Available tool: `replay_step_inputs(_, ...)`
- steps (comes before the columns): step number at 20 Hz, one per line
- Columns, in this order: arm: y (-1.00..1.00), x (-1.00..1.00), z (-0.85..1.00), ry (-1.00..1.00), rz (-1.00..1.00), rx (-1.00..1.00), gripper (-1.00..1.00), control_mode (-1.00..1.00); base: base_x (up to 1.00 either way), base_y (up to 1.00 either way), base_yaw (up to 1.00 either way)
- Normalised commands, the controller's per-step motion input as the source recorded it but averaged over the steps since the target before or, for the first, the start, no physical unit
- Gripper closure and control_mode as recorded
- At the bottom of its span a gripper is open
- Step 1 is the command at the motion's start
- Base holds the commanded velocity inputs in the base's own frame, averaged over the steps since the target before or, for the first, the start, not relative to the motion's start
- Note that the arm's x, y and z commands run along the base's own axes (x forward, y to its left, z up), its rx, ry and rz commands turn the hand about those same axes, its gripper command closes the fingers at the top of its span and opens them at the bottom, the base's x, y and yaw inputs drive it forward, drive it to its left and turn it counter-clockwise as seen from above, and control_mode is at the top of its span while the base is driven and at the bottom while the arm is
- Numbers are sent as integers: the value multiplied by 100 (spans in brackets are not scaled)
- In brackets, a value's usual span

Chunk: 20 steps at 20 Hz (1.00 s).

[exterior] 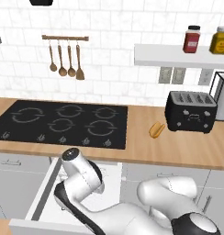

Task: Pick the whisk from the drawer and place it on the counter.

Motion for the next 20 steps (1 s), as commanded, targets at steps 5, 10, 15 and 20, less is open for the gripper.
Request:
replay_step_inputs(5,-94,2,100,-32,-7,0,100,-100,0,0,0)
replay_step_inputs(10,-100,15,77,-9,-10,0,100,-100,0,0,0)
replay_step_inputs(15,-97,47,29,5,-14,3,100,-100,0,0,0)
replay_step_inputs(20,-95,68,0,12,-17,0,100,-100,0,0,0)
